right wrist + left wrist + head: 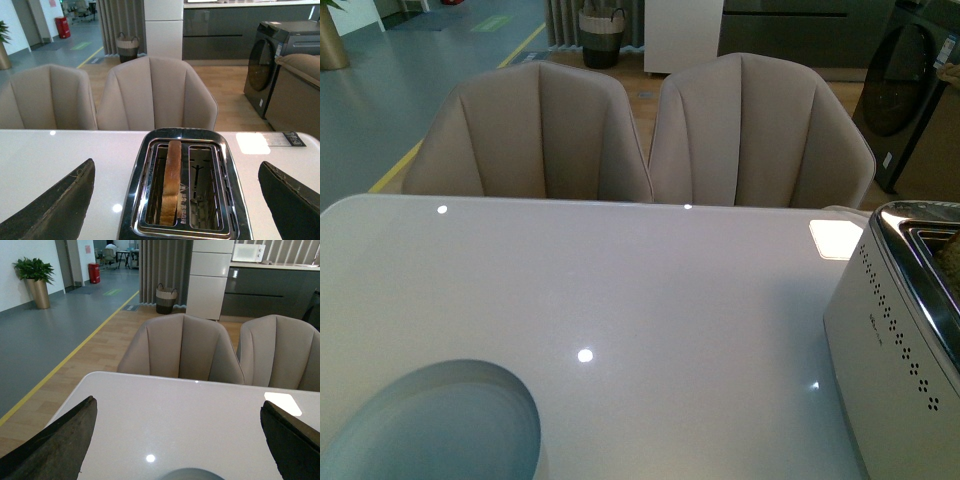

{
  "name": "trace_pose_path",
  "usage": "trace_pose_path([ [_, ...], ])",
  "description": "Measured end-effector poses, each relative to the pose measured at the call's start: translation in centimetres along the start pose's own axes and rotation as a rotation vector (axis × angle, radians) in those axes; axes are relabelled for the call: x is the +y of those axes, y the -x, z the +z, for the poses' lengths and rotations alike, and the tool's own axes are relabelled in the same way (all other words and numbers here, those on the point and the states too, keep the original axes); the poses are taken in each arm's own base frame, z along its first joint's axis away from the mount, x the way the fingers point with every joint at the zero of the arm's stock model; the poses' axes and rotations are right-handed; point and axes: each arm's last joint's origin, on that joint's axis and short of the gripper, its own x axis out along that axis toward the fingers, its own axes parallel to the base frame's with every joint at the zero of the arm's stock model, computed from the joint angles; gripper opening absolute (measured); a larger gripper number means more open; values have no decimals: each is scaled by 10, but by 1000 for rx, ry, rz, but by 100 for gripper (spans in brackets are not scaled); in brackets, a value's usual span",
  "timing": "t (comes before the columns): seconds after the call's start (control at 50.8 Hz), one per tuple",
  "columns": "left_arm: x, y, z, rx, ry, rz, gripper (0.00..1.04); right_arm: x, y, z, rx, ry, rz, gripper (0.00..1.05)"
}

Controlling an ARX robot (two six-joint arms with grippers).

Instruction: Left arm holds plate, right arm toasts bread

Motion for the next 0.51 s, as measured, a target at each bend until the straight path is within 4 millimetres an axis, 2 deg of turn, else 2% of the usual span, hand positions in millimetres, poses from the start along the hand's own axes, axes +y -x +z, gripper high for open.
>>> trace_pose_path([
  [0.512,0,0,0,0,0,0,98,0,0,0,0,0,0,96],
])
